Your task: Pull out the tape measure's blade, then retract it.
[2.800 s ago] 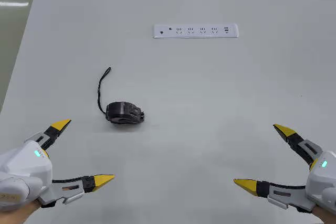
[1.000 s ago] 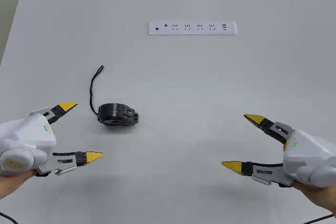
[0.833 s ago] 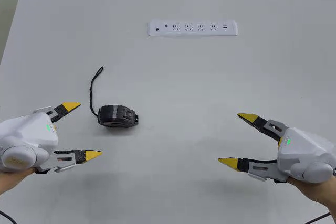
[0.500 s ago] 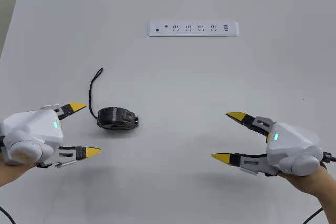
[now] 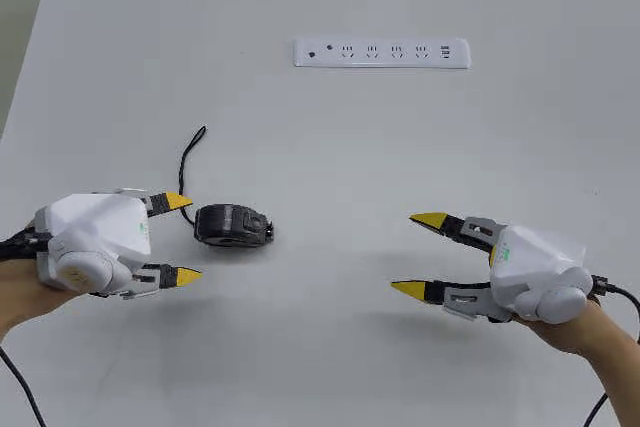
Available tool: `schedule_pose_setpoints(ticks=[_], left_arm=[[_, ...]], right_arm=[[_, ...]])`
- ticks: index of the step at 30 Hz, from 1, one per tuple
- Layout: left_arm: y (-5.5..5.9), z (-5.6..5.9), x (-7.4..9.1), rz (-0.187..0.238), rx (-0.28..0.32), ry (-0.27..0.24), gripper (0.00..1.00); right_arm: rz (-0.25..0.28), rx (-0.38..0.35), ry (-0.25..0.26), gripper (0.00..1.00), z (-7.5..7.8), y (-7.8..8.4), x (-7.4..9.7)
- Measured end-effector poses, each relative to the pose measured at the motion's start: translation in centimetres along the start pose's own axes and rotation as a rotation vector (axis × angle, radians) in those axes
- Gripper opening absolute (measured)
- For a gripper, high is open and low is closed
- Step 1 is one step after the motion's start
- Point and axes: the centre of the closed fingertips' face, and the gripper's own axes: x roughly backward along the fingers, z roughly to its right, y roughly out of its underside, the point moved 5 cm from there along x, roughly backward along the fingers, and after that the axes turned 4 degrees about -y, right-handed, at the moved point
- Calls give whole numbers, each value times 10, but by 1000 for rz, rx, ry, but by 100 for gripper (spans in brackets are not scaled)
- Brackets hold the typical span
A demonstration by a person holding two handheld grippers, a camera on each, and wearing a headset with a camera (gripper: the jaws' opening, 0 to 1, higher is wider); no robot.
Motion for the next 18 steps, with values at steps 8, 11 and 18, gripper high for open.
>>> schedule_pose_setpoints(ticks=[8,11,18], left_arm=[[3,-10,-15,-6,-21,14,47],[4,-14,-19,-10,-29,22,46],[7,-17,-29,-33,-65,61,44]], right_arm=[[17,6,-27,46,7,-6,-24],[21,11,-46,47,8,-7,-34],[27,16,-74,48,11,-12,-51]])
